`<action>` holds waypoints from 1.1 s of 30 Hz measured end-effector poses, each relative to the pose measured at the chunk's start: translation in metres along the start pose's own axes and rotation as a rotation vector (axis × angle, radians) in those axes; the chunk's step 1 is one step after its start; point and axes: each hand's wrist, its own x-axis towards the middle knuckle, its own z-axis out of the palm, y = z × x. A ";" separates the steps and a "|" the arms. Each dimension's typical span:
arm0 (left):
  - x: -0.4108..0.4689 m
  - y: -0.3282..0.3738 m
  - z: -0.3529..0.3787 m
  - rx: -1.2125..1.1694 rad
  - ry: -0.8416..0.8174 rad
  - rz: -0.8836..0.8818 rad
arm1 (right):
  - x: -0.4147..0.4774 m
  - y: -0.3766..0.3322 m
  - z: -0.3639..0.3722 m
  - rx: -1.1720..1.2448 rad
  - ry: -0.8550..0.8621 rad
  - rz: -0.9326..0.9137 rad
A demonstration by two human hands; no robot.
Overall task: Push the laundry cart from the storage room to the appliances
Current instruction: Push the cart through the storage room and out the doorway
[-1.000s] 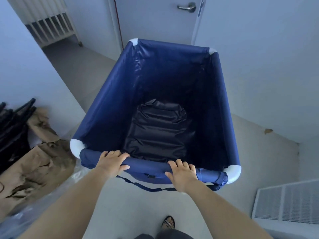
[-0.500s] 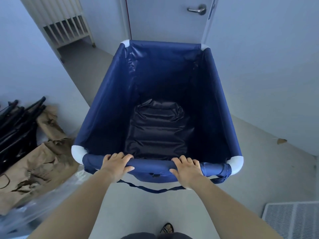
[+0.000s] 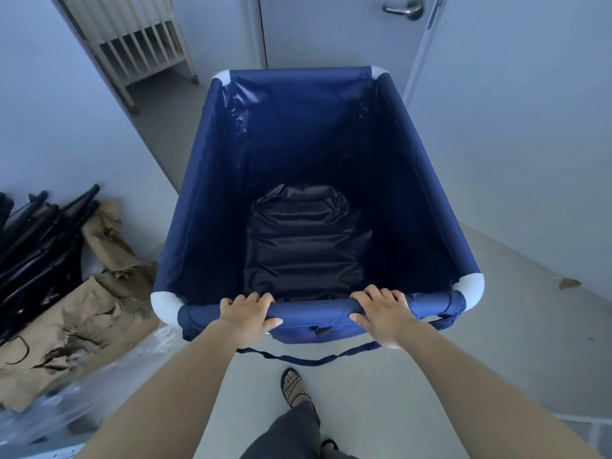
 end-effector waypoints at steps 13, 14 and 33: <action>0.058 -0.004 -0.023 -0.003 0.095 0.056 | 0.068 0.034 -0.042 -0.026 0.020 -0.037; 0.061 -0.004 -0.026 -0.013 0.079 0.050 | 0.073 0.036 -0.044 -0.028 0.025 -0.046; 0.098 0.045 -0.058 0.045 0.053 -0.287 | 0.155 0.088 -0.104 -0.066 -0.120 -0.314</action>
